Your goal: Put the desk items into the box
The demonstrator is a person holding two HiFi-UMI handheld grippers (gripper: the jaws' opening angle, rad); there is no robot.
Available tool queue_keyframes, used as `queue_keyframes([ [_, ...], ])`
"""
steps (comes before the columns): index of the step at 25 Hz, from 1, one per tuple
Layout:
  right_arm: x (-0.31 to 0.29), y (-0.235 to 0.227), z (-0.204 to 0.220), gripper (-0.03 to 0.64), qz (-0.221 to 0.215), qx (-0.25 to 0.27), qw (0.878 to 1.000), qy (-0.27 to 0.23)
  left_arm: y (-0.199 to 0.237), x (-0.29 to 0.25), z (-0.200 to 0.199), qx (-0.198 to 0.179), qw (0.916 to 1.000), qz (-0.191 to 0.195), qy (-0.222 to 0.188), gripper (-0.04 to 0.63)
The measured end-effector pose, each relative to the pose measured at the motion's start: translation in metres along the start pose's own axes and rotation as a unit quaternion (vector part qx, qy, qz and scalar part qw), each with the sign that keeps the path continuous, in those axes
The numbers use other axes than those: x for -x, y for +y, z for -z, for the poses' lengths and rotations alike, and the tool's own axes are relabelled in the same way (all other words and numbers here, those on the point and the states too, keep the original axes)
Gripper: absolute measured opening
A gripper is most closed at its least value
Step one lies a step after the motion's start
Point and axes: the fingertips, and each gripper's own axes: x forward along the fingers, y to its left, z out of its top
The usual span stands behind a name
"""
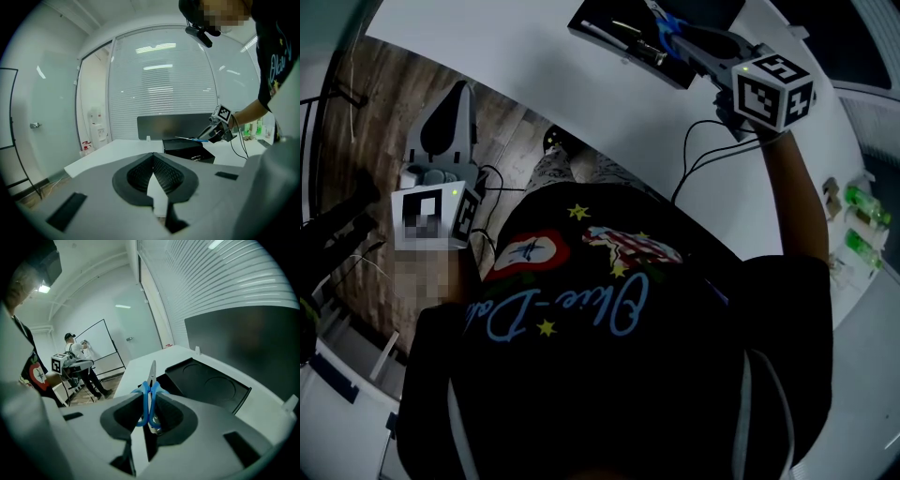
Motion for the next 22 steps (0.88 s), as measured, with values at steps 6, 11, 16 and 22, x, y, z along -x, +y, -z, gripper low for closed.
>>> queue_keyframes([
  [6, -0.005, -0.003, 0.008, 0.094, 0.003, 0.014, 1.000, 0.020, -0.005, 0.001, 0.000, -0.008, 0.9999, 0.010, -0.008, 0.009],
  [11, -0.009, -0.009, 0.012, 0.094, 0.003, 0.013, 1.000, 0.029, -0.004, 0.000, -0.002, -0.008, 0.9999, 0.009, -0.006, 0.009],
  [16, -0.015, -0.017, 0.018, 0.094, 0.001, 0.008, 0.999, 0.044, 0.000, -0.005, -0.003, -0.008, 0.9999, 0.006, -0.007, 0.009],
  [22, -0.021, -0.023, 0.025, 0.094, 0.002, 0.002, 0.998, 0.060, 0.005, -0.008, -0.001, -0.004, 1.0000, 0.003, -0.002, 0.009],
])
